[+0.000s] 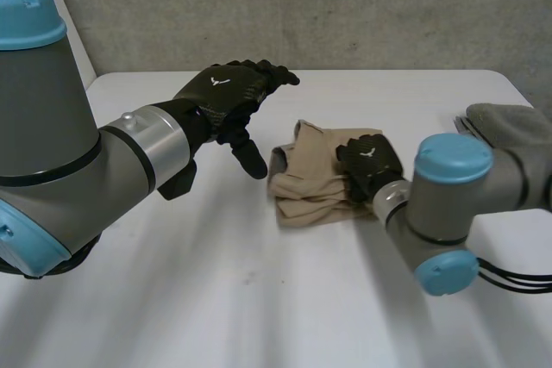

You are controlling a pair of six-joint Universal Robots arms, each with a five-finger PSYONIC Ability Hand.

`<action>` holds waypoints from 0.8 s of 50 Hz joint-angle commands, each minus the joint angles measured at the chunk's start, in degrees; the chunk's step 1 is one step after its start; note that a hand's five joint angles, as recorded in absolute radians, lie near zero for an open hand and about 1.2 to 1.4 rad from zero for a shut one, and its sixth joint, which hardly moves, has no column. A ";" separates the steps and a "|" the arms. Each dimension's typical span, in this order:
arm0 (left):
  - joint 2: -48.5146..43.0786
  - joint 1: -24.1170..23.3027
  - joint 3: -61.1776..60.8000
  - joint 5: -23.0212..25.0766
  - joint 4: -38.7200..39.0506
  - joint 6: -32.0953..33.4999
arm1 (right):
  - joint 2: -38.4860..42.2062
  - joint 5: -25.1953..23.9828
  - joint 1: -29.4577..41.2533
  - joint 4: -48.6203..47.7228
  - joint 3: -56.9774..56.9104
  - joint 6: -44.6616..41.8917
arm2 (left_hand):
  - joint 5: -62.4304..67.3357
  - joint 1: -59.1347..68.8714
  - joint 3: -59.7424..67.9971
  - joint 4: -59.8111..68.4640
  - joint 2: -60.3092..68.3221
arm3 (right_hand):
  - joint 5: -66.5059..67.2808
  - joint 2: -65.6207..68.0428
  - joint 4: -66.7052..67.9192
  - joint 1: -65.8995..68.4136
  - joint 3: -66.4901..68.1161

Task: Fold the laundry.

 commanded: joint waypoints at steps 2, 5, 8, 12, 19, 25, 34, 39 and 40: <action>-0.07 0.09 -0.32 0.00 0.08 -0.04 | -3.35 -5.07 -7.31 3.74 1.43 -5.59 | -2.09 0.06 -1.15 -0.68 -0.72 | 20.16 13.48 11.96 30.31 16.19; -0.16 0.17 -0.32 0.00 0.08 -0.04 | -3.53 -7.00 -9.24 3.92 0.90 -8.04 | -2.09 0.06 -1.15 -0.68 -0.72 | 20.16 13.48 11.96 30.31 16.19; -0.42 0.17 -0.32 0.00 0.08 -0.04 | -3.27 -8.06 -10.39 2.87 -0.58 -11.02 | -2.09 0.06 -1.15 -0.68 -0.72 | 20.16 13.48 11.96 30.31 16.19; -0.60 0.17 -0.32 0.00 0.08 -0.22 | -3.00 -10.17 -12.58 0.67 -5.58 -15.16 | -2.09 0.06 -1.15 -0.68 -0.72 | 20.16 13.48 11.96 30.31 16.19; -0.60 0.17 -0.32 0.00 0.08 -2.06 | -3.18 -15.71 -18.03 -3.99 -15.35 -16.32 | -1.92 0.23 -0.98 -0.51 -0.55 | 20.16 13.48 11.96 30.31 16.19; -0.60 0.35 -0.32 -0.08 0.08 -2.50 | -1.16 -17.12 -24.89 -5.14 -25.63 -14.56 | -1.59 0.57 -0.65 -0.17 -0.22 | 20.16 13.48 11.96 30.31 16.19; -0.78 0.26 -0.58 -0.08 0.08 -2.50 | 7.97 -18.35 -34.55 2.06 -30.56 -12.62 | -1.75 0.40 -0.81 -0.34 -0.38 | 20.16 13.48 11.96 30.31 16.19; -0.86 0.09 -1.20 -0.08 0.16 -2.50 | 12.37 -20.81 -39.48 3.39 -30.48 -12.89 | -1.58 0.57 -0.64 -0.17 -0.21 | 20.16 13.48 11.96 30.31 16.19; -0.95 0.09 -1.20 -0.09 0.16 -2.50 | 12.90 -21.25 -40.18 3.56 -30.39 -12.97 | -1.58 0.57 -0.64 -0.17 -0.21 | 20.16 13.48 11.96 30.31 16.19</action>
